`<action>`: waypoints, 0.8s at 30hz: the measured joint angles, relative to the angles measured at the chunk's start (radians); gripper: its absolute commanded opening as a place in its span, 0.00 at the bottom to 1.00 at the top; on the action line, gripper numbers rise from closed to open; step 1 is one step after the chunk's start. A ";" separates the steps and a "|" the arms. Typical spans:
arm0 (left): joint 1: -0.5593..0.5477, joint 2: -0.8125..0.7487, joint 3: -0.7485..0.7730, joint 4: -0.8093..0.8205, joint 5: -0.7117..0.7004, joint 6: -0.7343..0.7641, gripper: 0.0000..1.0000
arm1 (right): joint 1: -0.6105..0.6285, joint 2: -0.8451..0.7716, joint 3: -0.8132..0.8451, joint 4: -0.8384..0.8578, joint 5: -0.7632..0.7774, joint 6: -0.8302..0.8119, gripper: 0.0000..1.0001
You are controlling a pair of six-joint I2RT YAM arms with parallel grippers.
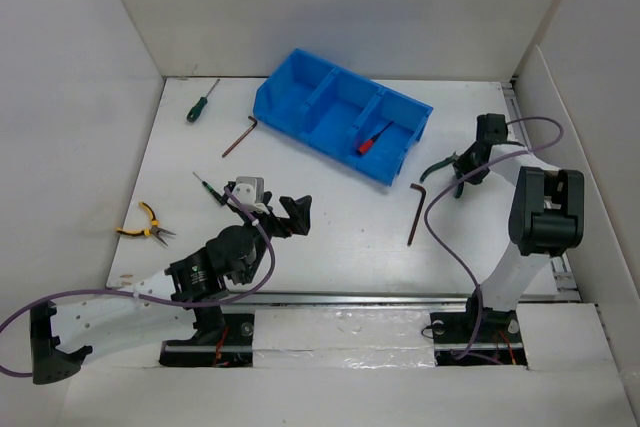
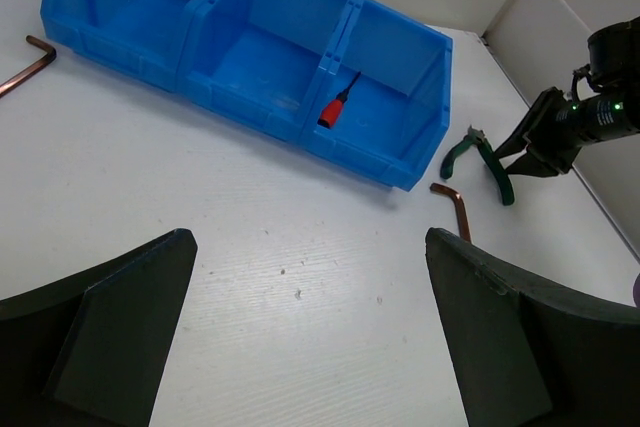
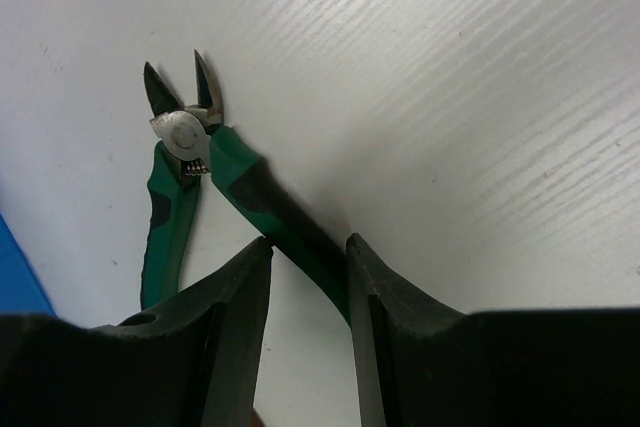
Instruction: Sort the tools into containers
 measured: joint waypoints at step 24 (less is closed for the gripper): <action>0.000 -0.096 0.000 -0.001 0.031 -0.002 0.99 | 0.067 0.123 0.174 -0.180 0.099 -0.131 0.23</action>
